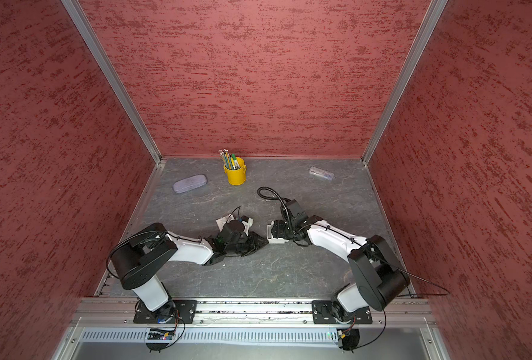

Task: Take the necklace out of the lift-off lid jewelry box
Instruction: Close the lid on the jewelry box.

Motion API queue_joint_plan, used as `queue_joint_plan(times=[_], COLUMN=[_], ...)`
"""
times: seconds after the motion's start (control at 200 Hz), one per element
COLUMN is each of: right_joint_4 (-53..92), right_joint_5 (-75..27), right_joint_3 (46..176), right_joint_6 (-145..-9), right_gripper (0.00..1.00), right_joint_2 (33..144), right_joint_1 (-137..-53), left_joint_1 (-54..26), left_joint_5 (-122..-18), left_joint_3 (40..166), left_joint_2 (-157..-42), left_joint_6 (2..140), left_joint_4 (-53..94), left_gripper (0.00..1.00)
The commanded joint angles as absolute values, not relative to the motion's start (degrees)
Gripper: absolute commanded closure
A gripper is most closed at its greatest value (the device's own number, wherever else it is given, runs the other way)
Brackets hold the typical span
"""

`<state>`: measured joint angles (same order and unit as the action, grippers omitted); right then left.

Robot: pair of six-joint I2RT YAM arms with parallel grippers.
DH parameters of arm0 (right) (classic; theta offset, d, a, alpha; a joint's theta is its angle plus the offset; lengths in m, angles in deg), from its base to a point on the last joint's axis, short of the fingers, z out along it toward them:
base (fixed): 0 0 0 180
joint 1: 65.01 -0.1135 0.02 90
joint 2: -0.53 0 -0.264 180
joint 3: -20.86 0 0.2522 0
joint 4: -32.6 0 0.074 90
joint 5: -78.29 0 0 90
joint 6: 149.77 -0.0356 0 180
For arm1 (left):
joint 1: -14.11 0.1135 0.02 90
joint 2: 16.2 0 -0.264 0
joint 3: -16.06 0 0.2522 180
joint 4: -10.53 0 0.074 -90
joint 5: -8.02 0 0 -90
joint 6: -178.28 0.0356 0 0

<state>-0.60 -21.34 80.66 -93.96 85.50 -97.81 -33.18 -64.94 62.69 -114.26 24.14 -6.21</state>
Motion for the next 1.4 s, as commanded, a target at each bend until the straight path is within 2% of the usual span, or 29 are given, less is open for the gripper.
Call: queue_joint_plan(times=[0.0,0.281,0.766,1.393], right_joint_4=[-2.1,-5.2,-11.89,-8.69], right_joint_5=[-20.95,-20.68,-18.63,-22.94], right_joint_3=[82.25,84.47,89.43,88.36], right_joint_6=[-93.43,-92.69,-90.97,-90.87], right_gripper=[0.3,0.3,0.28,0.28], right_joint_2=[85.31,84.69,88.8,90.86], right_joint_1=[-98.31,-98.29,-98.3,-98.28], left_joint_1=[-31.92,-29.0,-27.29,-27.38], left_joint_5=[-65.19,-64.17,-60.94,-59.8], left_joint_3=[61.49,61.91,66.21,68.66], left_joint_2=[-111.95,-111.02,-116.46,-121.51], left_joint_6=[25.66,28.63,30.53,29.27], left_joint_4=[-6.87,-4.71,-5.29,-9.34], left_gripper=[0.73,0.71,0.71,0.74])
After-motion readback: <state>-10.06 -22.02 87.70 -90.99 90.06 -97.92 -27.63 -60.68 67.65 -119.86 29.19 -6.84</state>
